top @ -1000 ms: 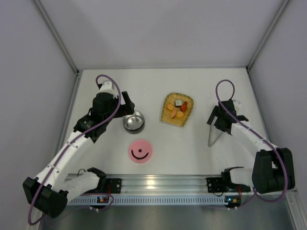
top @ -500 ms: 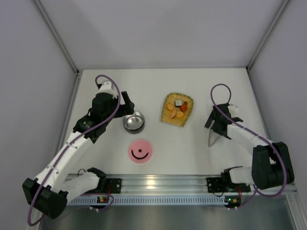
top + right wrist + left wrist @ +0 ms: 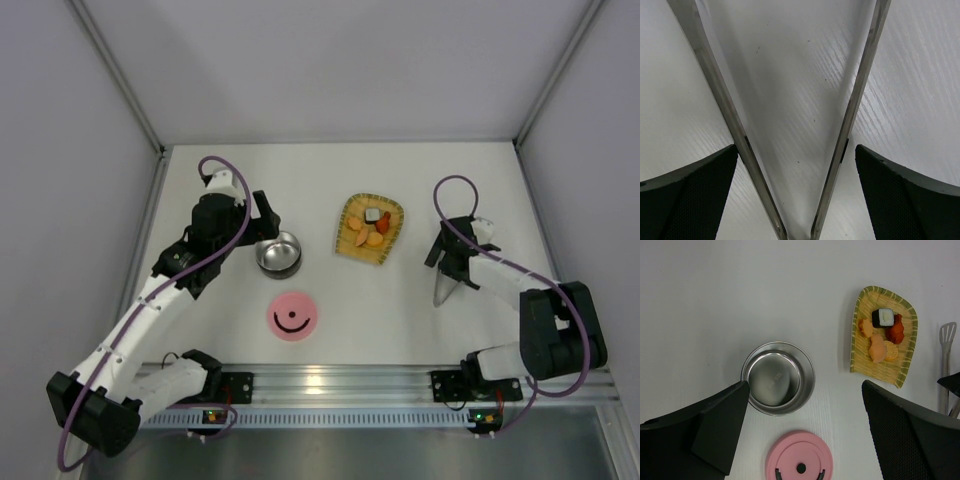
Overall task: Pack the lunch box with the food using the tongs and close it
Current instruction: Pick up the clamp at the center of the board.
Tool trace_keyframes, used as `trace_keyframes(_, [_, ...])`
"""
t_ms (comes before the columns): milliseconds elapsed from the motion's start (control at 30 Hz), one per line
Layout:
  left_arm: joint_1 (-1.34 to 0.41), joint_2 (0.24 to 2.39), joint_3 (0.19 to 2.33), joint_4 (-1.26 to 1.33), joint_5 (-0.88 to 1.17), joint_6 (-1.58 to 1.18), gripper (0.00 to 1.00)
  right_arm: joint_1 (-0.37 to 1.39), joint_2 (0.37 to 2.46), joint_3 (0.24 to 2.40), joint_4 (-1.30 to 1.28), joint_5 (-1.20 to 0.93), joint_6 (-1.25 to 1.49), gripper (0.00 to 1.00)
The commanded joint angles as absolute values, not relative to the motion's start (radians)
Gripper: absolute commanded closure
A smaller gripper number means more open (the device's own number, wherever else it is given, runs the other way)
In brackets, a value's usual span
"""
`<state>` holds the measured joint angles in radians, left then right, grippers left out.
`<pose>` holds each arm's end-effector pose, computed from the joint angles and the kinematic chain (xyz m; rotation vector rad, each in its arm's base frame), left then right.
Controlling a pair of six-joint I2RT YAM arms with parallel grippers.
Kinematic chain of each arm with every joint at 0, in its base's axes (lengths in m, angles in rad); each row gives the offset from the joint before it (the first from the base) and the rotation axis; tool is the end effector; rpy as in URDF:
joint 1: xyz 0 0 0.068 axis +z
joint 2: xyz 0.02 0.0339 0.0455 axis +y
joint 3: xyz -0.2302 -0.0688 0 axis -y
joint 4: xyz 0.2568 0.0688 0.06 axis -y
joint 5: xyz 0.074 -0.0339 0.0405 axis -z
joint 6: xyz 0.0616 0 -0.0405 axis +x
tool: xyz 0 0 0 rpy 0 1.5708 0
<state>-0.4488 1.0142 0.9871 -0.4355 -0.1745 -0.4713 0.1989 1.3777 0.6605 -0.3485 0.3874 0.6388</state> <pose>0.2544 -0.1106 0.3019 -0.1338 2.0451 -0.4018 0.2714 0.0310 0.1012 0.6750 2.4338 -0.1873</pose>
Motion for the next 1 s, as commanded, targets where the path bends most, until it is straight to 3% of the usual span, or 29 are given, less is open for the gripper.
trace_keyframes(0, [-0.453,0.992,0.979,-0.433,-0.184,-0.459,0.01,0.212,1.385,0.65,-0.268,0.391,0.635,0.02])
trace_keyframes(233, [-0.454,0.991,0.98,-0.434,-0.183,-0.462,0.01,0.212,1.4,0.653,-0.261,0.368,0.621,0.12])
trace_keyframes(533, [-0.454,0.985,0.982,-0.44,-0.187,-0.459,0.01,0.212,1.424,0.663,-0.255,0.344,0.611,0.34])
trace_keyframes(567, [-0.453,0.986,0.982,-0.439,-0.186,-0.46,0.01,0.212,1.424,0.666,-0.255,0.342,0.611,0.42])
trace_keyframes(633, [-0.454,0.986,0.983,-0.439,-0.186,-0.459,0.01,0.213,1.419,0.667,-0.258,0.341,0.606,0.47])
trace_keyframes(967, [-0.453,0.985,0.988,-0.443,-0.186,-0.462,0.01,0.212,1.267,0.759,-0.39,0.342,0.571,0.49])
